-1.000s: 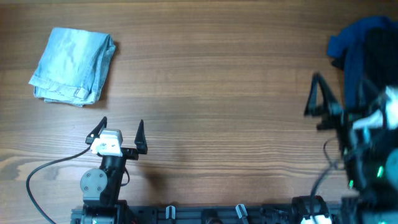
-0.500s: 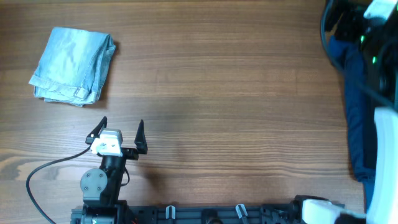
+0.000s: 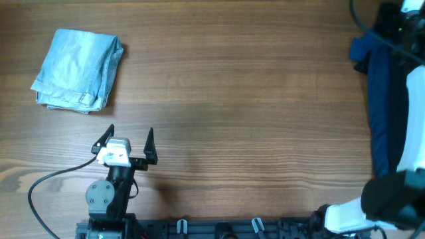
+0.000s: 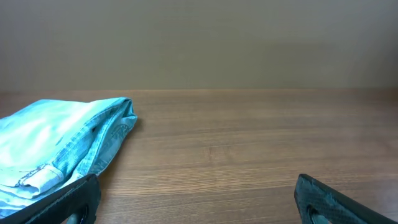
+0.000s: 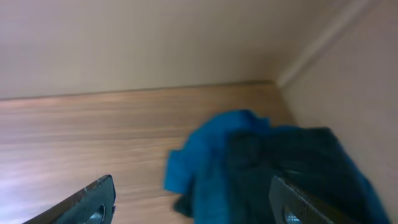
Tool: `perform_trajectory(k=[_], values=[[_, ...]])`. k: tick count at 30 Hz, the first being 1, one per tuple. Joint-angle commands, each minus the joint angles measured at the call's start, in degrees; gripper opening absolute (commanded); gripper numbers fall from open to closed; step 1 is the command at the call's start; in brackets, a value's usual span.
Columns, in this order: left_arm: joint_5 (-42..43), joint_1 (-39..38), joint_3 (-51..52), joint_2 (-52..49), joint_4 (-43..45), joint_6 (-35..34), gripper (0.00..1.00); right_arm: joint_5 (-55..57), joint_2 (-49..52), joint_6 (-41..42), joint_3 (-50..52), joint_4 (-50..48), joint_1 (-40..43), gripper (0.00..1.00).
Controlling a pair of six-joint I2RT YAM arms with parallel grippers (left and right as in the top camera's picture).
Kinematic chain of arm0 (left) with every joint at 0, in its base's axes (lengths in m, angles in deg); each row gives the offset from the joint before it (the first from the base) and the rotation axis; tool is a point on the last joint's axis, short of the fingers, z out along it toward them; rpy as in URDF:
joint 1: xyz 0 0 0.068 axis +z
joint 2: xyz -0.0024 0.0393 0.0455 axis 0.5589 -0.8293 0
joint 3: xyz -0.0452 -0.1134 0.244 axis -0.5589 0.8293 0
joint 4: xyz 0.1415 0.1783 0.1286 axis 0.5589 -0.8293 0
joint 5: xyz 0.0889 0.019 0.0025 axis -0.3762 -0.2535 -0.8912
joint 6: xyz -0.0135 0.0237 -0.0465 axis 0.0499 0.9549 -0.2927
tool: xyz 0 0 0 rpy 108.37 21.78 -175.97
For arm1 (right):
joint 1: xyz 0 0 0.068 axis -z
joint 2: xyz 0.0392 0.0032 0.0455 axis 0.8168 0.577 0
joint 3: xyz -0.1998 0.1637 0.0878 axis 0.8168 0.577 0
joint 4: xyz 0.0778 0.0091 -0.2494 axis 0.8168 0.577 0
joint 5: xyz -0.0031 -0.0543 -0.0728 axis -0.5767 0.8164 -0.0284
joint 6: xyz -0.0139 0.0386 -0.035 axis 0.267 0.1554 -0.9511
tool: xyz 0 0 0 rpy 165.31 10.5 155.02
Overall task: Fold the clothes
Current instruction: 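Reach the right gripper to the dark clothing pile at right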
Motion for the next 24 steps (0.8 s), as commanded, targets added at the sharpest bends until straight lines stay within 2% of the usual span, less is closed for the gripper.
perform_trajectory(k=[1, 7, 12, 24], values=[[0.09, -0.31, 0.39, 0.37, -0.17, 0.92, 1.0, 5.38, 6.86, -0.59, -1.22, -3.04, 2.91, 0.8], [0.09, -0.31, 0.39, 0.37, -0.17, 0.92, 1.0, 6.01, 18.73, -0.79, -1.22, -13.2, 5.81, 0.8], [0.09, -0.31, 0.39, 0.37, -0.17, 0.92, 1.0, 7.21, 25.86, -5.84, -1.22, -19.8, 5.92, 0.81], [0.09, -0.31, 0.39, 0.37, -0.17, 0.92, 1.0, 8.09, 33.88, -4.76, -1.11, -26.86, 6.45, 0.83]])
